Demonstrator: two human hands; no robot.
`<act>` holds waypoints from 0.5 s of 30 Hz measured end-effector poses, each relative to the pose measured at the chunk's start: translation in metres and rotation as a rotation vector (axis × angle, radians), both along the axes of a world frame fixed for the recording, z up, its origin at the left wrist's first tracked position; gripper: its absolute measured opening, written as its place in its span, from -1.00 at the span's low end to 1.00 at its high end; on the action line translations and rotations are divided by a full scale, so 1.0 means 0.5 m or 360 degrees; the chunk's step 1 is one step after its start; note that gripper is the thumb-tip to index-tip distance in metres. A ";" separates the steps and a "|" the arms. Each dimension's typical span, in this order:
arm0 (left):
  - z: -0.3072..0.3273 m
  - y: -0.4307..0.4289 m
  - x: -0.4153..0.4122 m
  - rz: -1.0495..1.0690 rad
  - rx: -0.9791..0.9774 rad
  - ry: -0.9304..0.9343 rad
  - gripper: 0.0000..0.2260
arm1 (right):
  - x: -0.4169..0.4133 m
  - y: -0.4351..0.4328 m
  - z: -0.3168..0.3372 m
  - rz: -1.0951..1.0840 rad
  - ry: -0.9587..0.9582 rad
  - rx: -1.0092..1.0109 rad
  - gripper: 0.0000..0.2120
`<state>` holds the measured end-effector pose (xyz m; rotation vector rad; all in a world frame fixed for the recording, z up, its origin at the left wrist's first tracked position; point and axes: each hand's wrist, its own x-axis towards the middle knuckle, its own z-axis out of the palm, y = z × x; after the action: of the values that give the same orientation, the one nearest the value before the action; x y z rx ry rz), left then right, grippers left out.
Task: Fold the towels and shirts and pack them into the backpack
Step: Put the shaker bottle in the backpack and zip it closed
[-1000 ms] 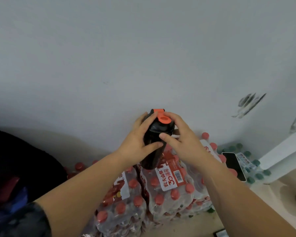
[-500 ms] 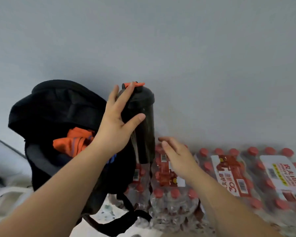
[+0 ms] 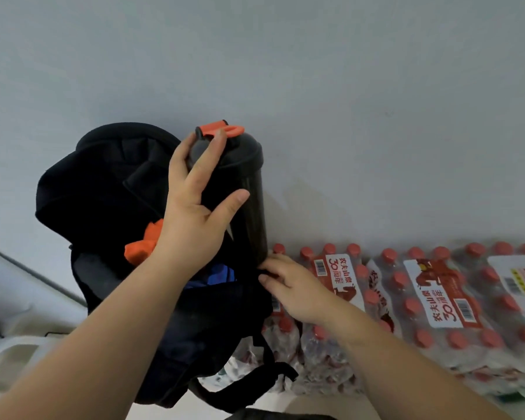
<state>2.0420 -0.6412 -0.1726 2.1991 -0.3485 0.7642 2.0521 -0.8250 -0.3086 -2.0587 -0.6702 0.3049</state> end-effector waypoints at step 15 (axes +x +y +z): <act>-0.022 0.024 0.004 -0.0031 -0.0099 -0.0037 -0.32 | 0.028 0.011 0.043 -0.1035 0.0448 0.0279 -0.84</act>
<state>2.0440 -0.6292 -0.1836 2.1273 -0.3529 0.7801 2.0659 -0.8197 -0.2873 -1.8980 0.1505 0.1436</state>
